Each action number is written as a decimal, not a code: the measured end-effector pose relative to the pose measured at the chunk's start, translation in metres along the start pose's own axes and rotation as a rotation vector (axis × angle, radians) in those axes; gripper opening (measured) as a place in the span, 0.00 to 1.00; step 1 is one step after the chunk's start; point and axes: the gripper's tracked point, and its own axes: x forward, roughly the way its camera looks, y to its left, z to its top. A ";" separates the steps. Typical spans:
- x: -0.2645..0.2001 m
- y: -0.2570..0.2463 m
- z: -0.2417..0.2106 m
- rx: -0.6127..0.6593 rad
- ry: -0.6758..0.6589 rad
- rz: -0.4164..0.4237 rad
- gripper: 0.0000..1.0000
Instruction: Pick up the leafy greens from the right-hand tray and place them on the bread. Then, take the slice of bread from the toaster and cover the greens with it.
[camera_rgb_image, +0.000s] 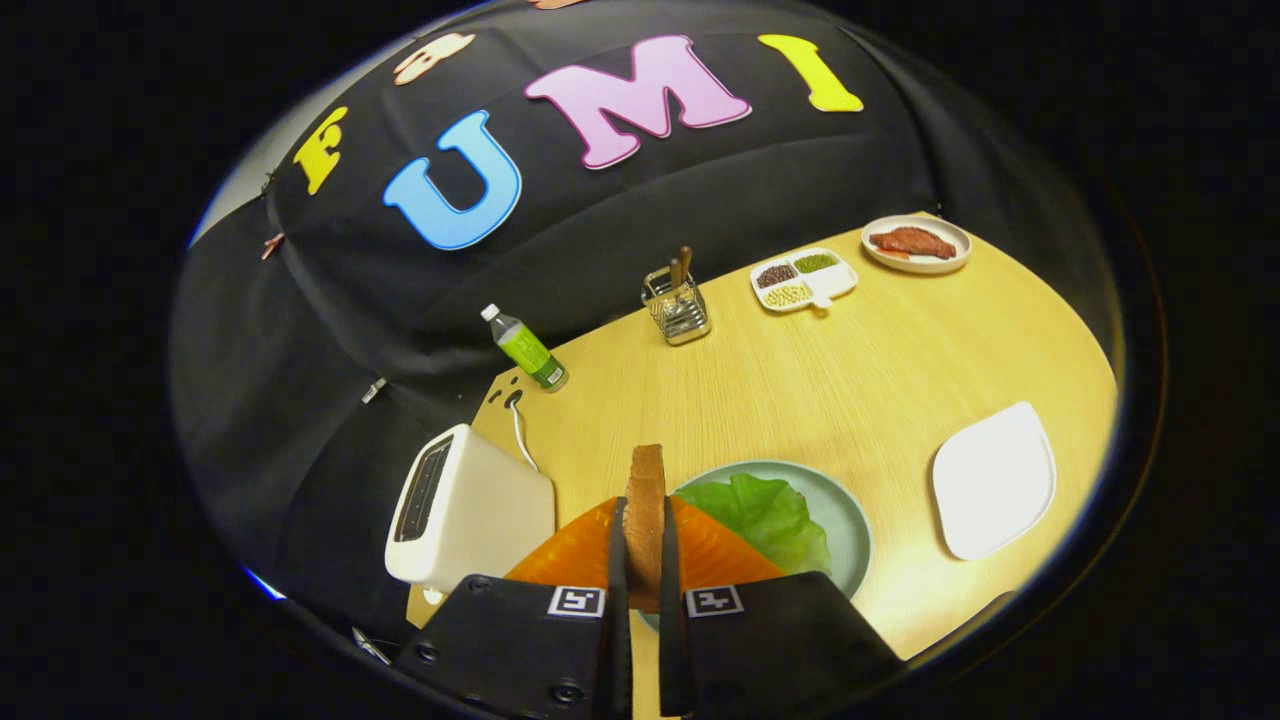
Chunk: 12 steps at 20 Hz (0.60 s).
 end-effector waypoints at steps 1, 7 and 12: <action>0.003 -0.003 -0.002 0.021 -0.004 0.000 0.15; 0.025 -0.058 -0.026 0.038 0.030 -0.090 0.15; 0.026 -0.089 -0.042 -0.153 0.074 -0.157 0.17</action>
